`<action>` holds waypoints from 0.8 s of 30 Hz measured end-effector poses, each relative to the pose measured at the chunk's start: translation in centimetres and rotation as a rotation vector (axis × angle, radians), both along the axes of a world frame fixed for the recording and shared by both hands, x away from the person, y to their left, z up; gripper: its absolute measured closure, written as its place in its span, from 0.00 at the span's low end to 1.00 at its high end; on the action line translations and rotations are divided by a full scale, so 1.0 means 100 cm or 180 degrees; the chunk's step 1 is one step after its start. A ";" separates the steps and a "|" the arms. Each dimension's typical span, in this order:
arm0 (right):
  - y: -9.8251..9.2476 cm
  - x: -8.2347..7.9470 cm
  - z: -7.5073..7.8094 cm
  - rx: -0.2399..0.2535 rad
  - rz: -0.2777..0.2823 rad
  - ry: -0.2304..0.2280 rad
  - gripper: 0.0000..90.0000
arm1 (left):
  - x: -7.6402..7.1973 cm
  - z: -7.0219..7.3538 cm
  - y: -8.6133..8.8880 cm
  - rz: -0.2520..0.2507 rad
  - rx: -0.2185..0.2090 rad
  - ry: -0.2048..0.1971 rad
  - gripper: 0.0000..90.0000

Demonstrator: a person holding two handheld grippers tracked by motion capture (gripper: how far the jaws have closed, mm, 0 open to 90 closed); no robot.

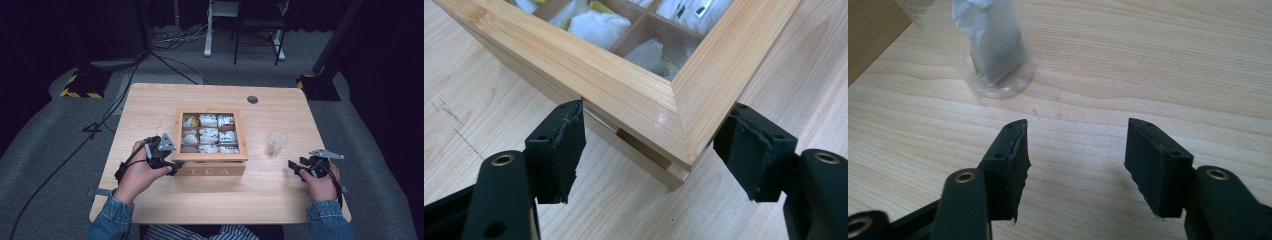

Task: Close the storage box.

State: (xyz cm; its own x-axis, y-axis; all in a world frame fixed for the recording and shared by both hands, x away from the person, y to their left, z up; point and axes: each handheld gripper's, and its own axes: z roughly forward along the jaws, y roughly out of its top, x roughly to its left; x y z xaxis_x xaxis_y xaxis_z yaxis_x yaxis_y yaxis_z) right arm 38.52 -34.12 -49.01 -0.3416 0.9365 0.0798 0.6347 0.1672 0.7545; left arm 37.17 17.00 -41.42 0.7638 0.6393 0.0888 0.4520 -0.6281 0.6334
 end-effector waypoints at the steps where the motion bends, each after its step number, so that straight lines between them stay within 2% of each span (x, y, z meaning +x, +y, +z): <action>1: 0.000 0.000 0.000 0.0003 -0.0007 0.0009 0.49 | 0.000 0.000 0.000 -0.0001 0.0008 0.0005 0.33; 9: 0.001 0.000 -0.001 -0.0002 0.0008 0.0025 0.48 | 0.000 -0.005 -0.003 -0.0060 0.0150 0.0112 0.33; 13: 0.001 0.001 -0.001 0.0006 0.0003 0.0044 0.48 | -0.001 -0.006 -0.005 -0.0104 0.0240 0.0049 0.33; 15: 0.001 0.001 -0.002 -0.0007 0.0007 0.0041 0.48 | -0.003 -0.006 -0.005 -0.0098 0.0239 0.0044 0.33; 16: 0.002 0.001 -0.002 -0.0008 0.0019 0.0044 0.48 | -0.003 -0.005 -0.005 -0.0101 0.0209 0.0041 0.33; 18: 0.002 0.002 -0.002 -0.0014 0.0028 0.0058 0.48 | -0.005 0.001 -0.002 -0.0114 -0.0006 0.0007 0.34; 19: 0.003 0.002 -0.002 -0.0009 0.0024 0.0060 0.48 | -0.007 0.004 -0.001 -0.0101 -0.0051 -0.0020 0.35; 21: 0.004 0.003 -0.002 -0.0008 0.0037 0.0062 0.48 | -0.010 0.010 0.001 -0.0093 -0.0110 -0.0116 0.34; 24: 0.005 0.004 -0.003 -0.0009 0.0052 0.0064 0.48 | -0.014 0.019 0.005 -0.0080 -0.0309 -0.0235 0.34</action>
State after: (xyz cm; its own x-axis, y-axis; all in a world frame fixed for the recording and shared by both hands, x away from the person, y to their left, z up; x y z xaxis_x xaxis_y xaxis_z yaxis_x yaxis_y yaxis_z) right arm 38.91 -33.67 -49.30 -0.3552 0.9310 0.0841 0.6469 0.1799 0.7411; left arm 35.81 17.51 -39.56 0.7735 0.6282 0.0841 0.3868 -0.5729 0.7226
